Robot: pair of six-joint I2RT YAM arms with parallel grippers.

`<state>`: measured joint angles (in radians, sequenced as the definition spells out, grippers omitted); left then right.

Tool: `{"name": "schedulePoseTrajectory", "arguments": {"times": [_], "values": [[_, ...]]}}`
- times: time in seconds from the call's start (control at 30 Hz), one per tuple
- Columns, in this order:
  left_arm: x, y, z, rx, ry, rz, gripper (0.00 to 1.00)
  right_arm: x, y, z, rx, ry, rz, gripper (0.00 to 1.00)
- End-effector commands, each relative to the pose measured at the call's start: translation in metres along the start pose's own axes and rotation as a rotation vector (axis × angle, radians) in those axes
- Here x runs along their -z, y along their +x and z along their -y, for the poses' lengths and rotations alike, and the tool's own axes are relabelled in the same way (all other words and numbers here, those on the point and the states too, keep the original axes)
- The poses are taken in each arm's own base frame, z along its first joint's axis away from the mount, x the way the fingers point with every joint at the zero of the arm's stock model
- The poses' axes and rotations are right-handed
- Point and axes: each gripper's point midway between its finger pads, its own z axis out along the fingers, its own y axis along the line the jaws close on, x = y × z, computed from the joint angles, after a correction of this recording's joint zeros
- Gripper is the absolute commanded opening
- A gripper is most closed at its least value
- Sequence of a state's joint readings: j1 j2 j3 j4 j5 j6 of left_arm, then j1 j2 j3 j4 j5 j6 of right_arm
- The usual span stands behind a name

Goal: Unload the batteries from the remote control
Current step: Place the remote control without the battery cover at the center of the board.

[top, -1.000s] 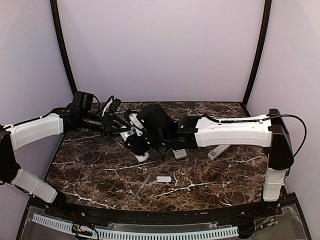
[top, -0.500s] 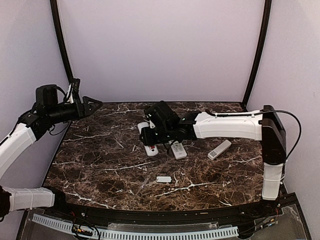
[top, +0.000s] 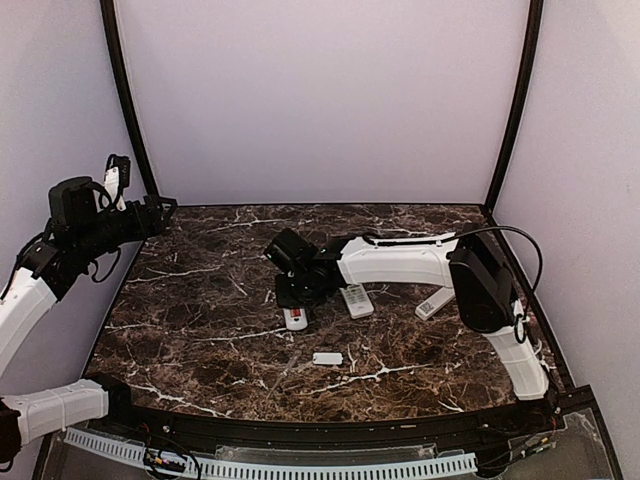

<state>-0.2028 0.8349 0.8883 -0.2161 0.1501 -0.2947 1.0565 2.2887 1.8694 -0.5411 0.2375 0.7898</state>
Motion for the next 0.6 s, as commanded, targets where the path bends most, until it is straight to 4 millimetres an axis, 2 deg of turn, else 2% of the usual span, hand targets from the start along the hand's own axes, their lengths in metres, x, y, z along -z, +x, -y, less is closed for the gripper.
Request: {"name": "schedulePoseTrajectory", "arguments": {"times": [0.0, 0.27, 0.57], "values": [[-0.001, 0.008, -0.008, -0.01, -0.036, -0.026, 0.82, -0.005, 0.002, 0.005, -0.065, 0.056, -0.024, 0.3], [-0.001, 0.01, -0.008, -0.005, -0.035, -0.036, 0.82, -0.014, 0.01, 0.014, -0.091, 0.095, -0.039, 0.32], [-0.004, 0.015, -0.008, 0.003, -0.03, -0.058, 0.82, -0.022, 0.016, 0.015, -0.095, 0.085, -0.048, 0.39]]}}
